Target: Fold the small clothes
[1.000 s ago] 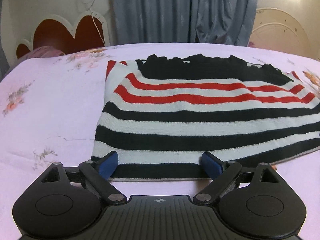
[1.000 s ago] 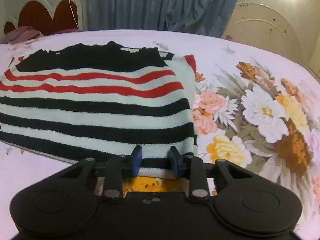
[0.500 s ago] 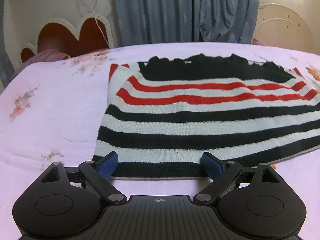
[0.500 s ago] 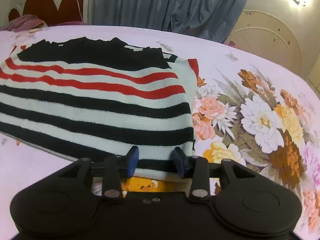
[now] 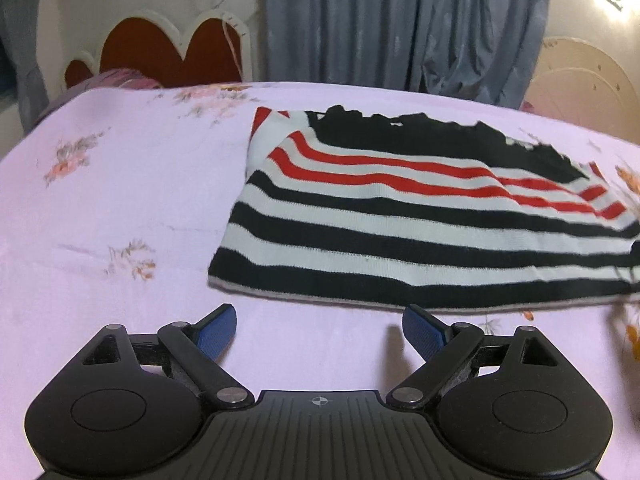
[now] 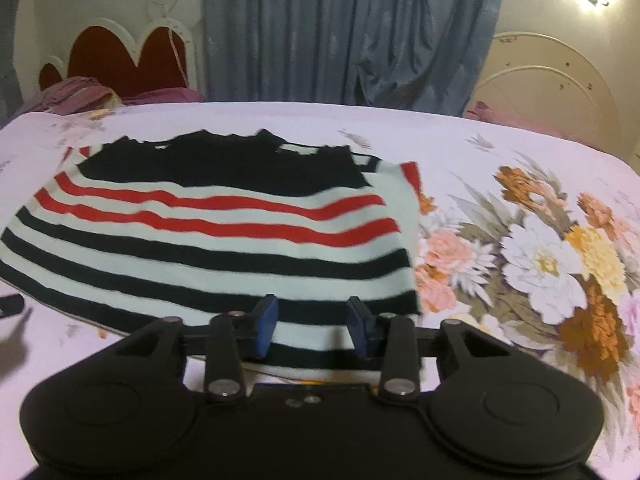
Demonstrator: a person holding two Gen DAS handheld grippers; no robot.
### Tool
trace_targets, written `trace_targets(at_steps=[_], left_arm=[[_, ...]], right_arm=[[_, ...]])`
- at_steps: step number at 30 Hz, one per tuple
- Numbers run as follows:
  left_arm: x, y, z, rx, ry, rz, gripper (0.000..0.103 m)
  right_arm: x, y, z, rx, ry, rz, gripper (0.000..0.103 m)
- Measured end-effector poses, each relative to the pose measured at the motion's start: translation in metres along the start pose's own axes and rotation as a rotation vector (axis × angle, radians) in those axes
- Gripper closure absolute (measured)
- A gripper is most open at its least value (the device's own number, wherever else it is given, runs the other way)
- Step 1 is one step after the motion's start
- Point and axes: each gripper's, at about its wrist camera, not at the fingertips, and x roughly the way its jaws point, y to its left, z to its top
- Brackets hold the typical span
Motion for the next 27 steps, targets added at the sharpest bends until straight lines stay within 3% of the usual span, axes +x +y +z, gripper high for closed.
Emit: trace_targets(at_steps=[3, 6, 8, 12, 18, 19, 20, 22, 24, 25, 27], left_arm=[[0.008, 0.021, -0.002, -0.183, 0.011, -0.045, 0.02], [0.015, 0.04, 0.0, -0.343, -0.024, -0.116, 0.021], [0.022, 0.05, 0.004, -0.418, -0.033, -0.145, 0.033], [0.042, 0.071, 0.007, -0.589, -0.061, -0.223, 0.035], [0.07, 0.081, 0.018, -0.693, -0.086, -0.28, 0.047], [0.074, 0.083, 0.021, -0.703, -0.09, -0.285, 0.058], [0.079, 0.086, 0.022, -0.718, -0.092, -0.295, 0.084], [0.079, 0.091, 0.021, -0.783, -0.132, -0.36, 0.084], [0.063, 0.088, 0.024, -0.748, -0.212, -0.4, 0.084], [0.062, 0.087, 0.023, -0.726, -0.212, -0.396, 0.084], [0.081, 0.092, 0.013, -0.75, -0.116, -0.356, 0.084]], right_arm=[[0.006, 0.01, 0.005, -0.004, -0.008, 0.033, 0.09], [0.013, 0.02, 0.013, -0.007, -0.021, 0.076, 0.1], [0.02, 0.027, 0.019, -0.01, -0.02, 0.085, 0.1], [0.037, 0.04, 0.031, 0.004, -0.013, 0.11, 0.099], [0.058, 0.062, 0.048, 0.002, -0.001, 0.139, 0.099], [0.061, 0.065, 0.051, 0.0, 0.003, 0.142, 0.1], [0.063, 0.068, 0.054, -0.006, 0.008, 0.142, 0.099], [0.064, 0.073, 0.059, -0.017, 0.012, 0.139, 0.099], [0.063, 0.077, 0.066, -0.025, 0.005, 0.14, 0.099], [0.063, 0.078, 0.067, -0.024, 0.003, 0.138, 0.099], [0.068, 0.082, 0.067, -0.021, 0.017, 0.147, 0.099]])
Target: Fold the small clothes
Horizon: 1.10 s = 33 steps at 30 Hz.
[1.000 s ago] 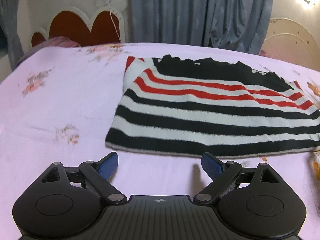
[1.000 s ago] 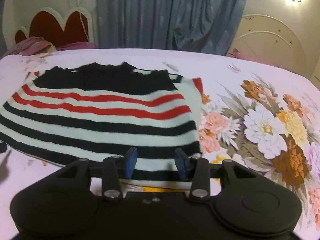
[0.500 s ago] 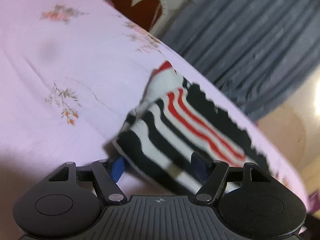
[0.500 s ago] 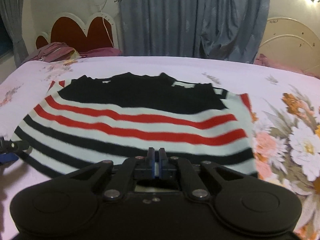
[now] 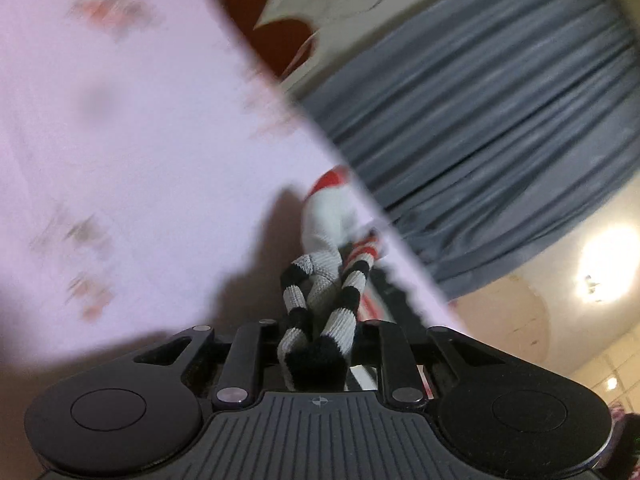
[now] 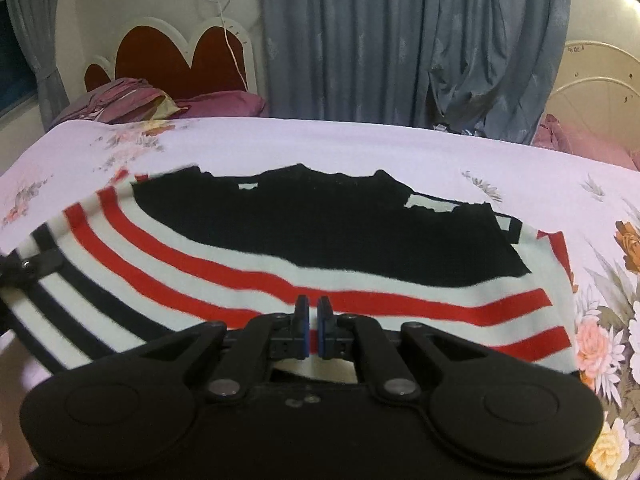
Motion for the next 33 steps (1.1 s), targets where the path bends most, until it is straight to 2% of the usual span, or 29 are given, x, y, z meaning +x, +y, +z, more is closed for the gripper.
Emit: trace_targets(at_steps=[1, 2, 3, 8, 13, 15, 19, 24, 26, 29, 31, 32, 33], left_arm=[[0.006, 0.01, -0.002, -0.036, 0.022, 0.007, 0.084], [0.006, 0.014, -0.003, -0.057, 0.011, -0.024, 0.084], [0.006, 0.012, -0.002, -0.043, 0.015, -0.02, 0.084], [0.007, 0.016, 0.001, -0.081, 0.018, -0.054, 0.084], [0.004, 0.009, 0.004, -0.057, 0.008, -0.071, 0.084], [-0.001, -0.006, 0.008, -0.002, 0.005, -0.089, 0.085], [-0.008, -0.044, 0.011, 0.073, 0.02, -0.134, 0.085], [-0.004, -0.12, -0.008, 0.211, 0.076, -0.202, 0.085], [0.002, -0.153, -0.02, 0.269, 0.112, -0.224, 0.085], [0.025, -0.201, -0.056, 0.396, 0.232, -0.204, 0.085], [0.051, -0.219, -0.091, 0.455, 0.337, -0.16, 0.084], [0.069, -0.226, -0.112, 0.506, 0.413, -0.114, 0.083], [0.08, -0.229, -0.131, 0.564, 0.452, -0.063, 0.083]], right_arm=[[0.008, 0.003, -0.002, -0.013, 0.026, -0.005, 0.099], [0.018, 0.006, -0.006, -0.024, 0.07, -0.021, 0.1], [0.023, 0.009, -0.009, -0.03, 0.083, -0.034, 0.1], [0.021, 0.012, -0.012, -0.022, 0.07, -0.052, 0.099], [0.021, 0.014, -0.012, -0.043, 0.075, -0.063, 0.099], [0.021, 0.012, -0.01, -0.038, 0.074, -0.056, 0.099], [-0.011, -0.011, -0.007, 0.101, -0.067, -0.007, 0.093], [-0.037, -0.062, -0.014, 0.294, -0.116, -0.013, 0.093], [-0.049, -0.085, -0.02, 0.361, -0.138, -0.026, 0.093], [-0.071, -0.122, -0.029, 0.453, -0.17, -0.05, 0.093], [-0.084, -0.146, -0.036, 0.515, -0.177, -0.052, 0.091], [-0.088, -0.156, -0.04, 0.542, -0.175, -0.048, 0.091], [-0.092, -0.166, -0.043, 0.569, -0.168, -0.035, 0.086]])
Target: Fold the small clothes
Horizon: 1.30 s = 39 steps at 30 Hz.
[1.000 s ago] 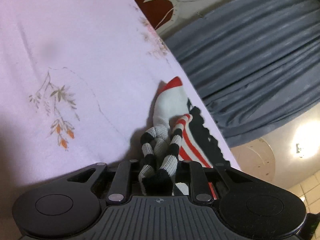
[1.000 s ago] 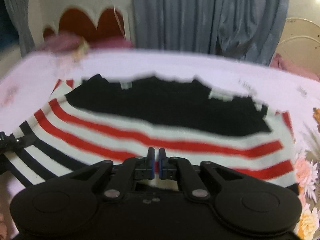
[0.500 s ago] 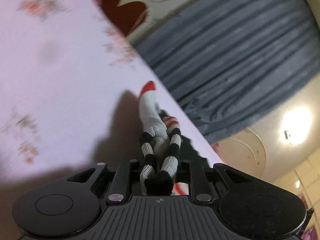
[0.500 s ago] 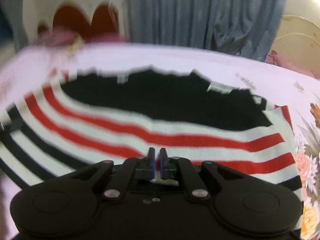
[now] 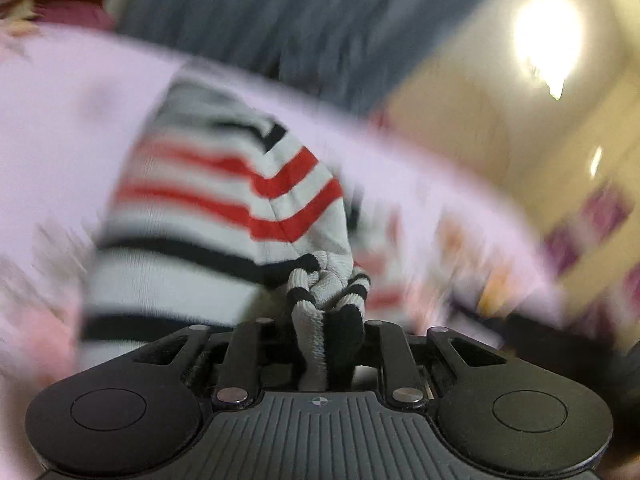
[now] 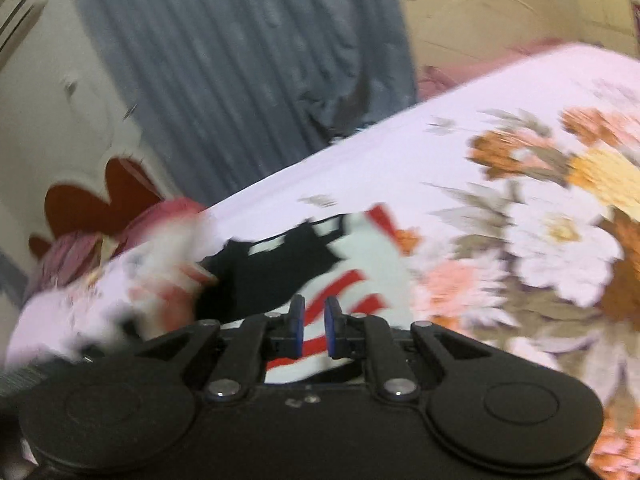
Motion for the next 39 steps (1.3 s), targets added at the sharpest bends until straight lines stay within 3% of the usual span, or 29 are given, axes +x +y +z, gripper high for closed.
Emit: trace_targets(at_steps=[1, 2, 3, 4, 6, 9, 12, 13, 14, 15, 19, 23, 25, 26, 29, 33, 35, 37, 39], left_arm=[[0.004, -0.009, -0.006, 0.053, -0.024, 0.027, 0.078], [0.001, -0.015, -0.005, 0.072, -0.032, 0.014, 0.053], [-0.006, -0.017, -0.002, 0.061, -0.019, -0.044, 0.04], [-0.018, -0.016, 0.001, 0.039, -0.032, -0.084, 0.036], [-0.055, -0.013, 0.011, 0.069, -0.133, -0.108, 0.036], [-0.09, 0.012, 0.026, 0.073, -0.237, -0.008, 0.036], [-0.089, 0.059, 0.044, -0.006, -0.228, 0.113, 0.037], [-0.086, 0.071, 0.046, -0.032, -0.212, 0.131, 0.045], [-0.082, 0.083, 0.048, -0.055, -0.19, 0.14, 0.054], [-0.074, 0.094, 0.047, -0.073, -0.156, 0.139, 0.056], [-0.059, 0.112, 0.042, -0.116, -0.126, 0.104, 0.056], [-0.049, 0.099, 0.038, -0.096, -0.127, 0.123, 0.056], [-0.049, 0.088, 0.04, -0.054, -0.134, 0.14, 0.062], [-0.046, 0.084, 0.042, -0.037, -0.139, 0.13, 0.068], [-0.051, 0.069, 0.043, 0.009, -0.165, 0.114, 0.069], [-0.041, 0.04, 0.049, 0.068, -0.14, 0.005, 0.068], [-0.024, 0.022, 0.051, 0.134, -0.082, 0.01, 0.069], [-0.01, 0.005, 0.05, 0.19, -0.045, 0.032, 0.069], [-0.004, -0.01, 0.05, 0.259, -0.034, 0.084, 0.069]], right_arm=[[-0.003, -0.009, 0.002, 0.02, 0.01, 0.006, 0.078], [-0.006, -0.015, 0.004, 0.037, 0.02, 0.011, 0.072], [-0.009, -0.021, 0.005, 0.049, 0.023, 0.02, 0.054], [-0.014, -0.025, 0.005, 0.056, 0.02, 0.036, 0.044], [-0.015, -0.028, 0.007, 0.066, 0.032, 0.092, 0.046], [-0.001, -0.022, 0.009, 0.086, 0.084, 0.185, 0.047], [0.025, -0.007, 0.005, 0.093, 0.171, 0.238, 0.047], [0.033, -0.002, 0.004, 0.085, 0.19, 0.235, 0.047], [0.041, 0.002, 0.003, 0.071, 0.204, 0.22, 0.047], [0.048, 0.007, 0.001, 0.058, 0.22, 0.205, 0.047], [0.075, 0.017, -0.003, 0.025, 0.266, 0.177, 0.048], [0.095, 0.035, -0.008, -0.101, 0.29, 0.153, 0.061], [0.094, 0.044, -0.008, -0.186, 0.259, 0.175, 0.085], [0.089, 0.048, -0.006, -0.22, 0.233, 0.175, 0.086], [0.057, 0.055, 0.002, -0.337, 0.095, 0.184, 0.087], [0.021, 0.031, 0.01, -0.386, -0.014, 0.153, 0.087], [0.029, 0.008, 0.01, -0.366, 0.011, 0.093, 0.087], [0.055, -0.02, 0.007, -0.276, 0.101, 0.042, 0.086], [0.063, -0.036, 0.004, -0.211, 0.113, 0.065, 0.086]])
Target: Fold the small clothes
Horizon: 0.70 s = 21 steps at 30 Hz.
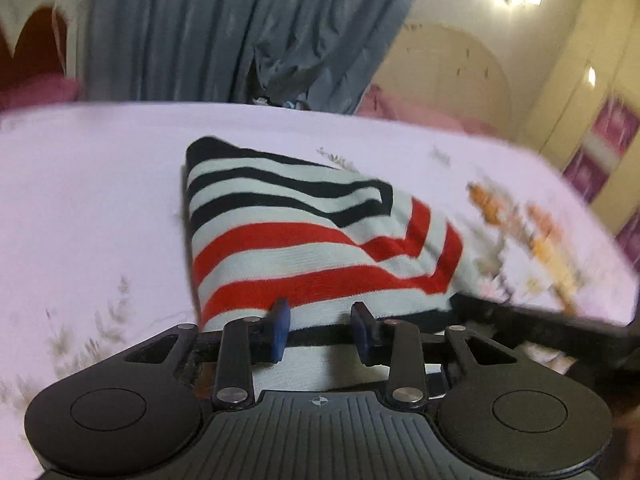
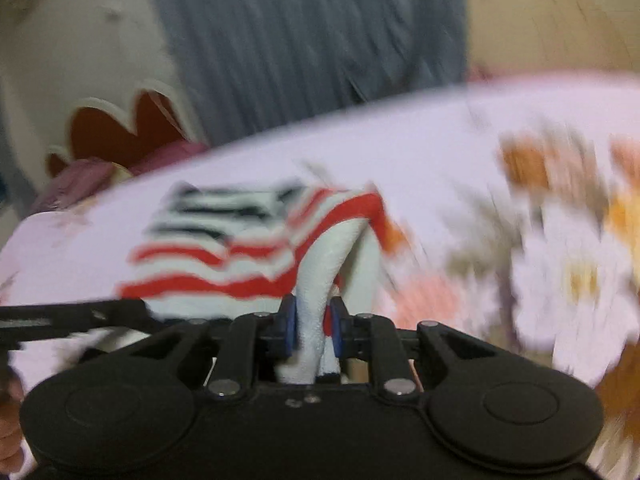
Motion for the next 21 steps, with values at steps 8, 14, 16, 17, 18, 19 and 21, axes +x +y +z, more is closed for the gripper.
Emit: trace_targets(at_steps=[8, 14, 16, 17, 18, 19, 21], left_arm=[[-0.001, -0.002, 0.003, 0.035, 0.005, 0.004, 0.069], [0.005, -0.007, -0.001, 0.055, -0.004, 0.025, 0.069], [0.003, -0.007, 0.004, 0.044, 0.013, 0.019, 0.069], [0.0, -0.009, 0.008, 0.052, 0.019, 0.006, 0.069], [-0.002, -0.012, 0.009, 0.069, 0.026, 0.0, 0.069], [-0.001, -0.014, 0.008, 0.082, 0.039, 0.004, 0.069], [0.004, -0.016, 0.005, 0.091, 0.048, 0.007, 0.069]], right_arm=[[-0.004, -0.005, 0.017, 0.074, -0.019, 0.009, 0.075], [0.022, -0.009, 0.038, 0.108, 0.017, -0.008, 0.074], [0.022, -0.008, 0.04, 0.087, 0.001, -0.007, 0.093], [0.018, -0.006, 0.041, 0.061, -0.013, -0.025, 0.093], [0.013, -0.005, 0.042, 0.049, -0.034, -0.04, 0.094], [0.012, -0.005, 0.041, 0.039, -0.042, -0.053, 0.094], [0.026, -0.007, 0.037, 0.021, 0.014, -0.104, 0.094]])
